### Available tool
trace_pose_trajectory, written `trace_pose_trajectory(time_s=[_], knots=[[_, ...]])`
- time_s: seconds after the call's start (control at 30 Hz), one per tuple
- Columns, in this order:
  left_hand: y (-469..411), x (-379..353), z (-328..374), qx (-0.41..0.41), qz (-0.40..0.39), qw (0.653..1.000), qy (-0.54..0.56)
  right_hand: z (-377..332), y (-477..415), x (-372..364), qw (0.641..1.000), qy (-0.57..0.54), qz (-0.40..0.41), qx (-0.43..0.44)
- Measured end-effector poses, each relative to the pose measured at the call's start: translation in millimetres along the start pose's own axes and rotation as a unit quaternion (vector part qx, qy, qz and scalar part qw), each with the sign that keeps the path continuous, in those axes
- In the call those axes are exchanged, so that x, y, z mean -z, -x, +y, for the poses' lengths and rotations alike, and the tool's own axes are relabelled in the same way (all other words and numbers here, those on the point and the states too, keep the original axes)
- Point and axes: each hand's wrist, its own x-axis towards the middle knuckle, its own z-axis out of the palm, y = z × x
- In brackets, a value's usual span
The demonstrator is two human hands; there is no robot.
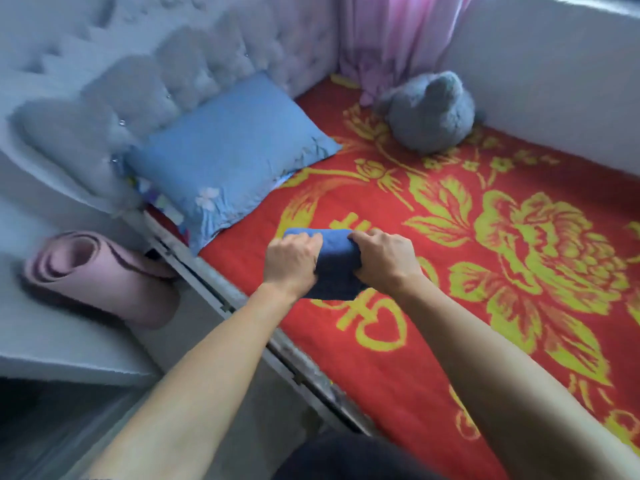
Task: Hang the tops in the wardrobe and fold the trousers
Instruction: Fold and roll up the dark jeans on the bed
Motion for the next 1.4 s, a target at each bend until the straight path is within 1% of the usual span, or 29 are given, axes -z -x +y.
trace_pose_trajectory(time_s=[0.1,0.23,0.33,0.4,0.53,0.63,0.73,0.8,0.87,0.93,1.0,1.07,1.1,1.13,1.2,1.27,1.33,1.4], knots=[[26,45,-40,0.087,0.026,0.995,-0.045,-49,-14,29,0.995,0.004,0.048,0.091],[113,88,-84,0.217,0.013,0.972,-0.085,-136,-8,35,0.97,0.0,0.064,0.234],[193,119,-108,0.319,-0.015,0.939,-0.125,-214,17,28,0.937,-0.018,0.054,0.344],[243,144,-117,0.372,-0.033,0.913,-0.165,-262,41,26,0.913,-0.041,0.055,0.401],[338,199,-132,0.44,-0.044,0.871,-0.216,-347,100,37,0.865,-0.064,0.048,0.495],[394,250,-143,0.488,-0.026,0.838,-0.243,-407,140,66,0.824,-0.072,0.076,0.557],[439,304,-159,0.5,0.009,0.818,-0.284,-464,177,101,0.794,-0.063,0.114,0.593],[464,339,-174,0.503,0.035,0.808,-0.305,-503,197,127,0.774,-0.066,0.158,0.609],[493,372,-194,0.499,0.077,0.796,-0.335,-543,219,149,0.753,-0.07,0.209,0.62],[526,398,-215,0.499,0.092,0.788,-0.349,-582,242,165,0.727,-0.079,0.257,0.632],[563,420,-235,0.5,0.106,0.785,-0.351,-620,264,171,0.711,-0.089,0.294,0.633],[579,428,-246,0.477,0.119,0.782,-0.382,-635,274,176,0.71,-0.096,0.284,0.637],[615,449,-267,0.482,0.12,0.779,-0.383,-675,295,179,0.7,-0.095,0.31,0.636],[633,460,-278,0.477,0.134,0.775,-0.391,-695,306,183,0.698,-0.098,0.323,0.631],[644,477,-298,0.461,0.141,0.778,-0.403,-716,316,198,0.699,-0.1,0.32,0.631],[668,499,-322,0.454,0.157,0.774,-0.413,-755,325,209,0.691,-0.103,0.355,0.621],[681,519,-351,0.447,0.164,0.77,-0.426,-785,331,227,0.69,-0.1,0.372,0.613],[687,540,-380,0.444,0.179,0.763,-0.435,-816,328,247,0.678,-0.108,0.395,0.61]])
